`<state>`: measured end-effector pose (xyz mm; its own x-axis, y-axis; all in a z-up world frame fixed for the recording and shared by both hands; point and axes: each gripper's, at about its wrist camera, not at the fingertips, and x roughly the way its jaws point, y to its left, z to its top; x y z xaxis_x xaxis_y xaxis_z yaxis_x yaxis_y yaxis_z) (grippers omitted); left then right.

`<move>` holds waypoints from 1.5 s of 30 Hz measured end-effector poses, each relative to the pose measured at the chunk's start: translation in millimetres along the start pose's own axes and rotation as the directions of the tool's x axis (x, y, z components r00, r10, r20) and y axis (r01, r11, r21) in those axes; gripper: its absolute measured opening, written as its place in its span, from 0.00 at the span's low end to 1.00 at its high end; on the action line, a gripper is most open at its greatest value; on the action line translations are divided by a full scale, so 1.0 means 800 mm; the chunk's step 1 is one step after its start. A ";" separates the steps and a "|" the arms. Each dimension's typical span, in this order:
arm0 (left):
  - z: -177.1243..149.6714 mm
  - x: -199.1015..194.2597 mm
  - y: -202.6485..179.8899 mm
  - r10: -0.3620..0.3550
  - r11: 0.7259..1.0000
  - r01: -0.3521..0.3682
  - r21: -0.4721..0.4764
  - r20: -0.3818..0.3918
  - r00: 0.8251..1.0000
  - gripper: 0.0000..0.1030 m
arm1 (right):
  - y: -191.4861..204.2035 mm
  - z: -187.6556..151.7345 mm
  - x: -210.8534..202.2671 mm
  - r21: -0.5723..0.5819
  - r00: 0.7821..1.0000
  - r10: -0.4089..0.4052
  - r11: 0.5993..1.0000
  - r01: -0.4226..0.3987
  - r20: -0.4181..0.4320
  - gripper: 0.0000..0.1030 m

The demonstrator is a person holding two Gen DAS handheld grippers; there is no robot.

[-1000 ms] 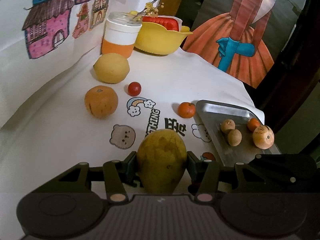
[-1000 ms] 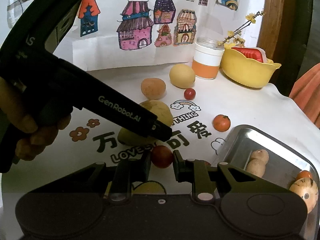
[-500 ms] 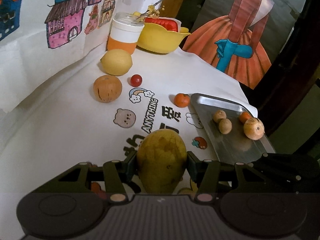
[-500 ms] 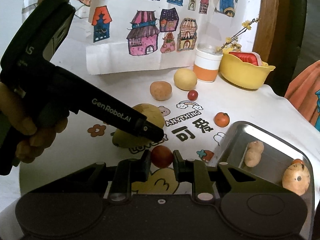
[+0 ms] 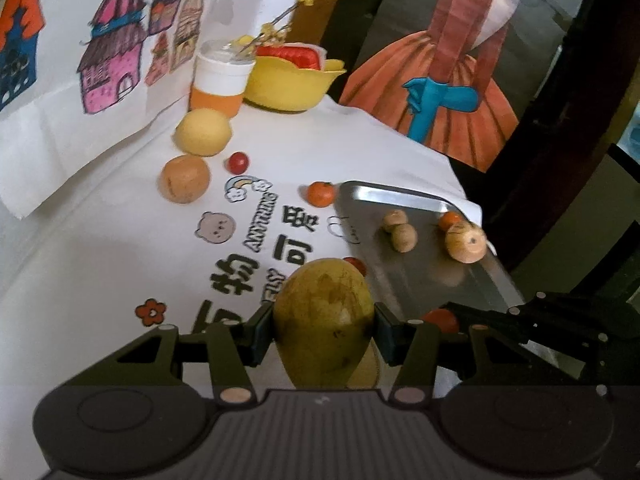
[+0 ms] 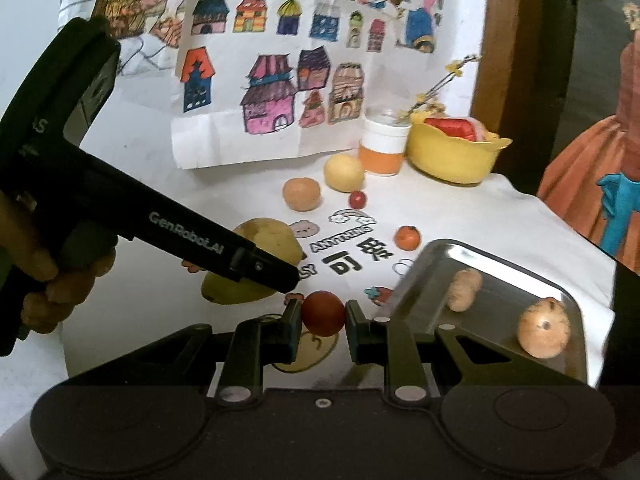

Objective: Organize fruits
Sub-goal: 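Close the left gripper on the mango while the right closes on the cherry tomato, then carry the mango in the left gripper over the tray while the right carries the tomato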

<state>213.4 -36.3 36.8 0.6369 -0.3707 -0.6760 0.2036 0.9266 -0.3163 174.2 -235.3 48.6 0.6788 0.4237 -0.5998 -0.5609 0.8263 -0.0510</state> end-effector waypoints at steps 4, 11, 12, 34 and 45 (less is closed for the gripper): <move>0.001 -0.002 -0.017 -0.012 1.000 0.012 0.015 0.005 1.000 0.54 | -0.010 -0.009 -0.015 0.016 1.000 -0.021 1.000 0.021 0.009 0.24; 0.002 0.006 -0.049 -0.035 0.999 0.035 0.035 -0.004 0.999 0.54 | -0.035 -0.029 -0.039 0.054 0.998 -0.062 0.997 0.061 0.021 0.24; 0.003 0.008 -0.055 -0.039 0.998 0.040 0.039 -0.007 0.999 0.54 | -0.040 -0.033 -0.043 0.060 0.997 -0.070 0.996 0.069 0.022 0.24; 0.021 0.103 -0.144 -0.091 0.991 0.097 0.088 -0.076 0.993 0.54 | -0.153 -0.095 -0.059 0.200 0.984 -0.173 0.966 0.163 0.034 0.24; 0.032 0.142 -0.152 -0.083 0.985 0.091 0.148 -0.059 0.995 0.54 | -0.181 -0.093 -0.015 0.209 0.985 -0.169 0.965 0.159 0.030 0.24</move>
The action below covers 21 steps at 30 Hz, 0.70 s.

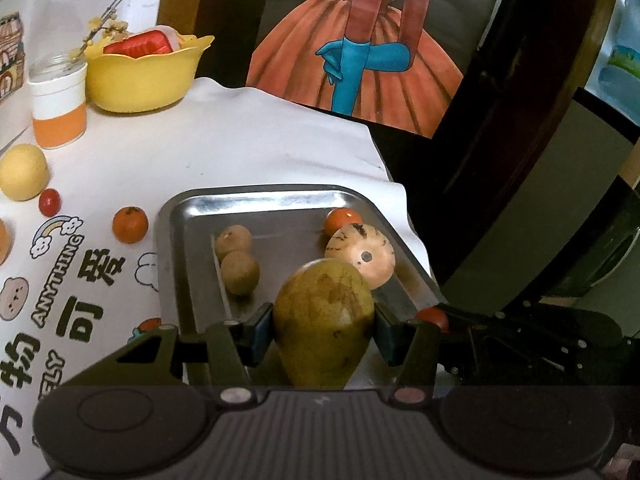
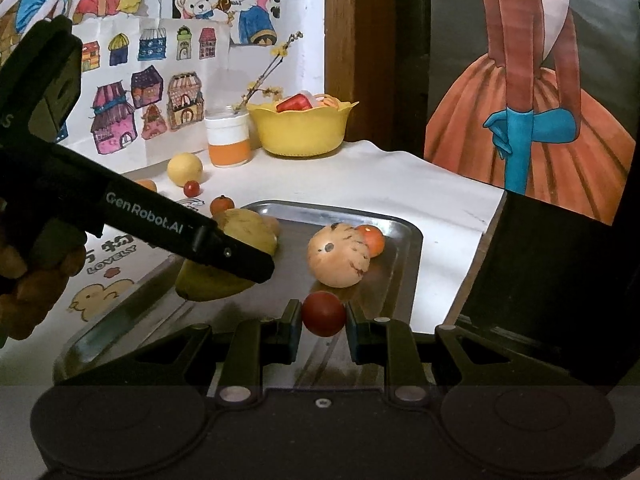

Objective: Organize fruits
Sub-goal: 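Carry the mango in the left gripper over the tray while the right carries the tomato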

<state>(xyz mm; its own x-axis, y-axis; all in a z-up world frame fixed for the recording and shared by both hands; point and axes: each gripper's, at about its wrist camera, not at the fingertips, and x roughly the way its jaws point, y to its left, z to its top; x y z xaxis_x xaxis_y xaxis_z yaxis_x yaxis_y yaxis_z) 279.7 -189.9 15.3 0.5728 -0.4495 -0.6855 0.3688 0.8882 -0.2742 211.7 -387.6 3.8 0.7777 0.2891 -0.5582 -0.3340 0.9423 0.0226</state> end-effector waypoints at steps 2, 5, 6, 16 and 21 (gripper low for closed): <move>0.000 0.005 0.001 -0.002 1.000 0.002 0.003 -0.005 1.000 0.54 | -0.001 0.001 0.007 0.003 1.000 0.005 1.000 -0.005 -0.002 0.24; 0.001 0.011 0.002 -0.002 1.000 0.002 0.001 -0.009 1.000 0.54 | -0.002 0.001 0.013 0.008 1.000 0.009 1.000 -0.009 -0.005 0.24; 0.001 0.012 0.003 0.000 1.000 0.000 -0.001 -0.009 1.000 0.54 | -0.003 0.001 0.015 0.010 1.000 0.010 1.000 -0.010 -0.005 0.24; 0.002 0.019 0.007 0.015 1.000 -0.015 -0.006 -0.012 1.000 0.54 | -0.005 0.000 0.020 0.018 1.000 0.001 1.000 -0.001 -0.007 0.24; 0.000 0.019 0.009 0.017 1.000 -0.017 -0.010 -0.014 1.000 0.55 | -0.006 -0.001 0.023 0.022 1.000 -0.005 1.000 0.005 -0.011 0.25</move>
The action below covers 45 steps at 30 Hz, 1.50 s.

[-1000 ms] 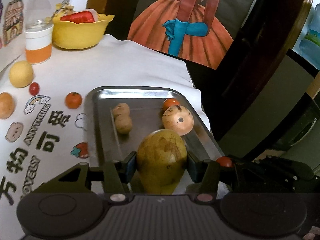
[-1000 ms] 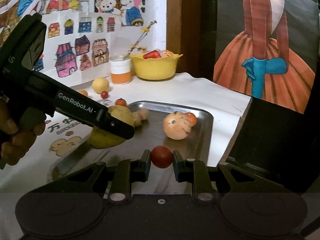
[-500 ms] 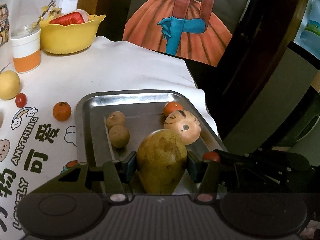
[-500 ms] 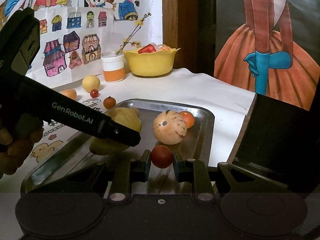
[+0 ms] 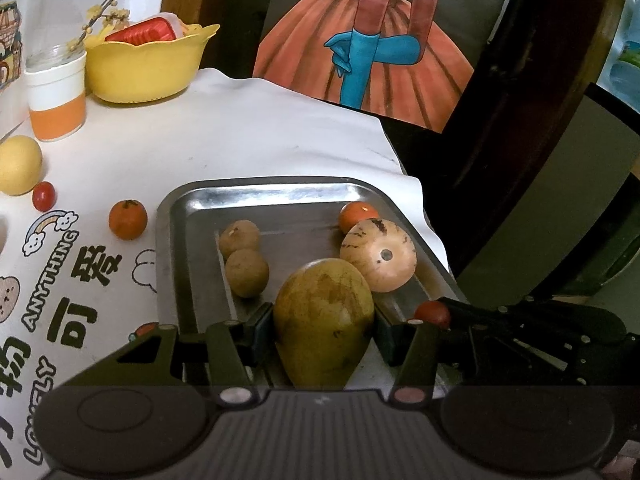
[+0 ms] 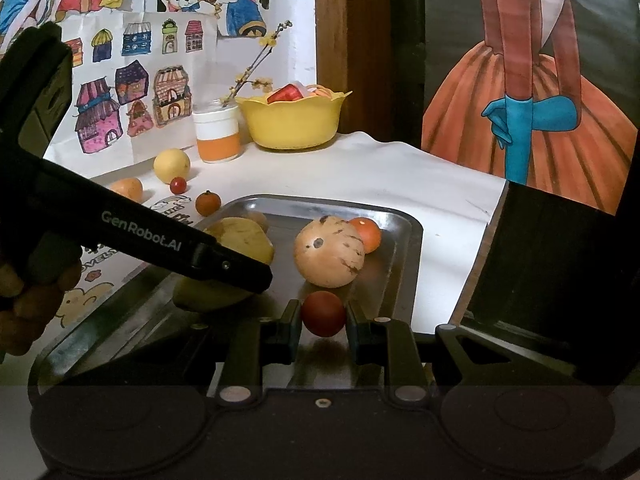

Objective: Organize fruits
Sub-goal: 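Carry the mango in the left gripper over the tray while the right carries the tomato, then open the right gripper to drop the tomato on the tray while the left releases the mango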

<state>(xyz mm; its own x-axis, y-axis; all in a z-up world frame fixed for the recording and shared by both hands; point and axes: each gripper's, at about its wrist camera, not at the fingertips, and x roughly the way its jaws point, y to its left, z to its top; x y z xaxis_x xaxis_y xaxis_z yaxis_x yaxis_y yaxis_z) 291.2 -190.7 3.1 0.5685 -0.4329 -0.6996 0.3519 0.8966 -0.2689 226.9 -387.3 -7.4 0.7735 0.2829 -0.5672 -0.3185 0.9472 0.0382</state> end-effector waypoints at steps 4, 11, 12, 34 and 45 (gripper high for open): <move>0.000 0.001 0.000 0.001 1.000 -0.001 -0.002 0.002 1.000 0.55 | -0.001 -0.001 0.001 0.006 1.000 -0.002 1.000 0.002 -0.002 0.25; -0.001 0.002 -0.001 0.004 1.000 -0.004 0.004 0.004 1.000 0.55 | -0.001 -0.002 0.003 0.010 1.000 -0.001 1.000 0.001 -0.008 0.25; -0.001 0.002 -0.001 0.005 1.000 -0.005 0.005 0.004 1.000 0.55 | -0.001 -0.002 0.003 0.011 1.000 -0.001 1.000 0.001 -0.008 0.25; 0.000 -0.023 -0.006 0.015 1.000 -0.014 -0.020 0.045 0.999 0.76 | 0.003 0.001 -0.024 0.023 0.999 -0.023 0.999 0.022 0.030 0.58; -0.003 -0.075 -0.007 0.053 0.998 -0.049 -0.031 0.126 0.991 0.97 | 0.017 0.010 -0.069 0.019 0.996 -0.033 0.999 0.032 0.083 0.84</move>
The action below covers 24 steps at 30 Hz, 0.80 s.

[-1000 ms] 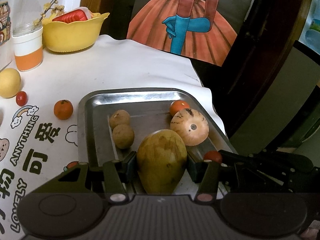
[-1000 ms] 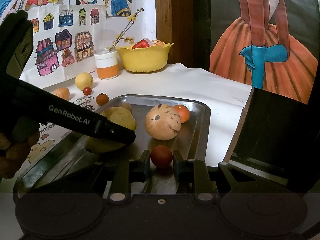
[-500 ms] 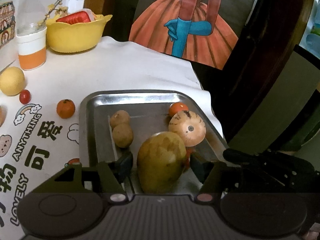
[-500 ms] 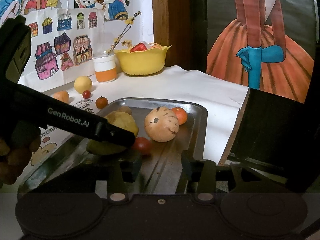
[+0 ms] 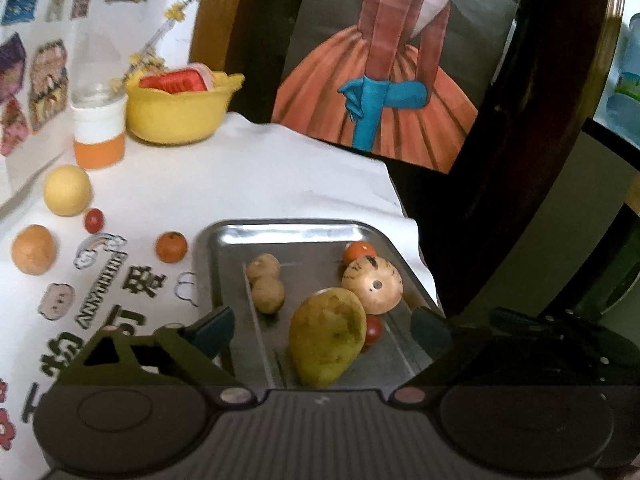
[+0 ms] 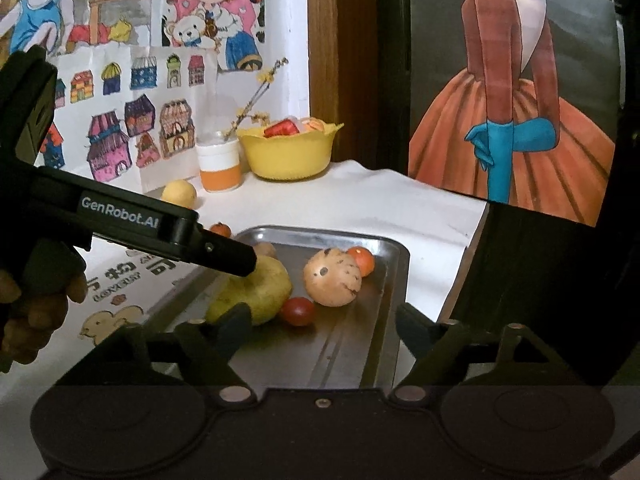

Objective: Organize fruits
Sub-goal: 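Open the right gripper to drop the tomato on the tray while the left releases the mango, then lift both open grippers away from the tray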

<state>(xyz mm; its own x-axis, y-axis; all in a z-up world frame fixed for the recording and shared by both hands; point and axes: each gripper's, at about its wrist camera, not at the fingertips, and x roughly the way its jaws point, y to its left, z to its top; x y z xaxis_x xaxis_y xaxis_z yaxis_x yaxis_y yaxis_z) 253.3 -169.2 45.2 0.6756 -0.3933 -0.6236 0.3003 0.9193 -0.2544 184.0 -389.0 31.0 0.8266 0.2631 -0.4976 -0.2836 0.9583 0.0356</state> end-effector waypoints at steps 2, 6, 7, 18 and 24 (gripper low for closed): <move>0.000 -0.013 0.003 0.012 1.000 -0.012 -0.011 0.021 1.000 0.99 | 0.004 0.003 -0.009 0.000 1.000 -0.004 1.000 0.004 0.012 0.90; -0.001 -0.034 0.009 0.035 0.999 -0.034 -0.021 0.048 0.998 0.99 | 0.011 0.009 -0.029 0.003 0.999 0.000 1.000 0.000 0.038 0.98; -0.002 -0.040 0.010 0.044 0.999 -0.043 -0.022 0.056 0.997 1.00 | 0.013 0.010 -0.032 0.002 0.999 -0.001 1.000 0.000 0.043 0.99; -0.022 -0.099 0.032 0.112 0.993 -0.109 -0.039 0.100 0.989 1.00 | 0.043 0.011 -0.073 -0.021 0.998 -0.013 1.000 0.015 0.062 0.99; -0.043 -0.124 0.040 0.111 0.993 -0.106 -0.058 0.086 0.990 1.00 | 0.058 0.005 -0.096 -0.016 0.998 -0.019 1.000 0.020 0.061 0.99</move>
<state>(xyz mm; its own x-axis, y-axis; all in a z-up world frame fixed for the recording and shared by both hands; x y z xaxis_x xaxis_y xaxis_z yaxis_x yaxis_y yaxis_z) 173.0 -100.3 73.6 0.7601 -0.2885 -0.5822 0.1874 0.9553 -0.2287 109.7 -364.6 74.6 0.8600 0.2508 -0.4445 -0.2746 0.9615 0.0112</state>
